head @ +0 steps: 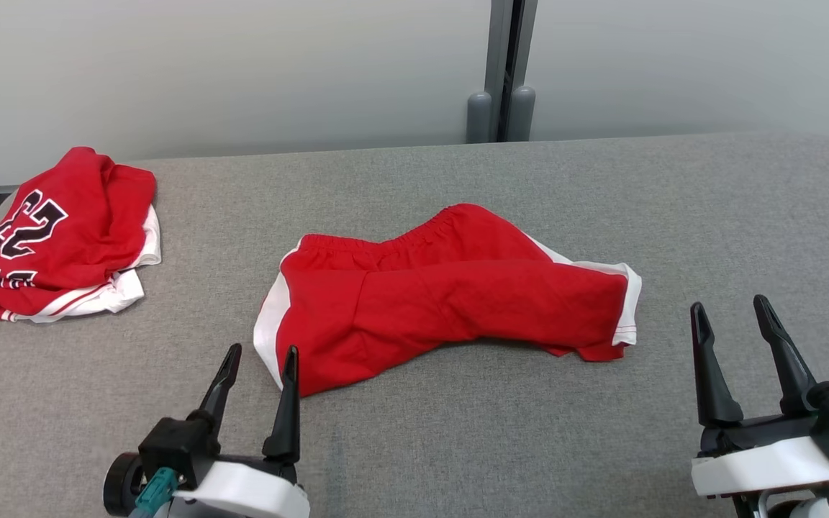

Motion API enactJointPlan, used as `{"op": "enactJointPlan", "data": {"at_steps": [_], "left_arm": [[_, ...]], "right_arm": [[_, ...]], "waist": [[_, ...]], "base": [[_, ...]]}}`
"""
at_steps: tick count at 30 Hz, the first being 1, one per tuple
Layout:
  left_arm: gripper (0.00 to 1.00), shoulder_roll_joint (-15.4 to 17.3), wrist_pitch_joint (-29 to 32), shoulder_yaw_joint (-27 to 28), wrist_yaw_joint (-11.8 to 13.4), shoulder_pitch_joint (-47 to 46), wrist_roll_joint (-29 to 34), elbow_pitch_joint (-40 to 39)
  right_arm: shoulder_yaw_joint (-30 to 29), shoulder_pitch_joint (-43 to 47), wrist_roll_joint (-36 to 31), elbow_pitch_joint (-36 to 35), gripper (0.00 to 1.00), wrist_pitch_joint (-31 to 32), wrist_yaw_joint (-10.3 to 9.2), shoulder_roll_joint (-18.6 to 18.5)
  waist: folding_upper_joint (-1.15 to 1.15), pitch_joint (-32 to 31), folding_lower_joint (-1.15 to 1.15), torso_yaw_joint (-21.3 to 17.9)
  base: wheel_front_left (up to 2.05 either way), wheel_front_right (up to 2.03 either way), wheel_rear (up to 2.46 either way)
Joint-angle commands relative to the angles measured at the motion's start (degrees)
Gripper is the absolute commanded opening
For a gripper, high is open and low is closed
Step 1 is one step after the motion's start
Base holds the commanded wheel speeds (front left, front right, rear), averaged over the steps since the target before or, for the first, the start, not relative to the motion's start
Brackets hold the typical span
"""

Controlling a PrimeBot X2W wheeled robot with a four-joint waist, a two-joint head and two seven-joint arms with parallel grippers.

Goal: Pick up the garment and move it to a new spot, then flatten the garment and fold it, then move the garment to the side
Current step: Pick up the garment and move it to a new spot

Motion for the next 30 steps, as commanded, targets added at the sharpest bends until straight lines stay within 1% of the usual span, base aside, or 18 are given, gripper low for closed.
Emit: {"op": "enactJointPlan", "data": {"at_steps": [1, 6, 15, 30], "left_arm": [[1.00, -0.2, -0.3, 1.0, -0.5, 1.2, 1.0, -0.5], [1.00, -1.8, -0.3, 3.5, -2.0, 3.7, 2.7, -0.5], [1.00, -4.1, -0.3, 5.6, -4.6, 4.8, 5.2, 0.9], [1.00, -6.1, -0.3, 8.2, -6.8, 4.8, 7.8, 2.1]], "right_arm": [[0.1, 0.4, 0.5, 0.2, 1.00, 0.0, 0.01, -0.3], [0.2, 0.9, 1.0, 0.8, 1.00, 0.0, 0.01, -0.3], [0.4, 0.9, 1.0, 1.9, 1.00, 0.0, 0.01, -0.3], [0.0, 0.5, 0.4, 2.2, 1.00, 0.0, 0.01, -0.3]], "waist": [[0.00, -0.2, 0.00, -0.1], [0.00, -0.6, 0.00, -0.1], [0.00, -1.1, 0.00, -0.1], [0.00, -0.6, 0.00, 0.1]], "base": [[0.00, 0.00, 0.00], [0.00, 0.00, 0.00], [0.00, 0.00, 0.00], [0.00, 0.00, 0.00]]}}
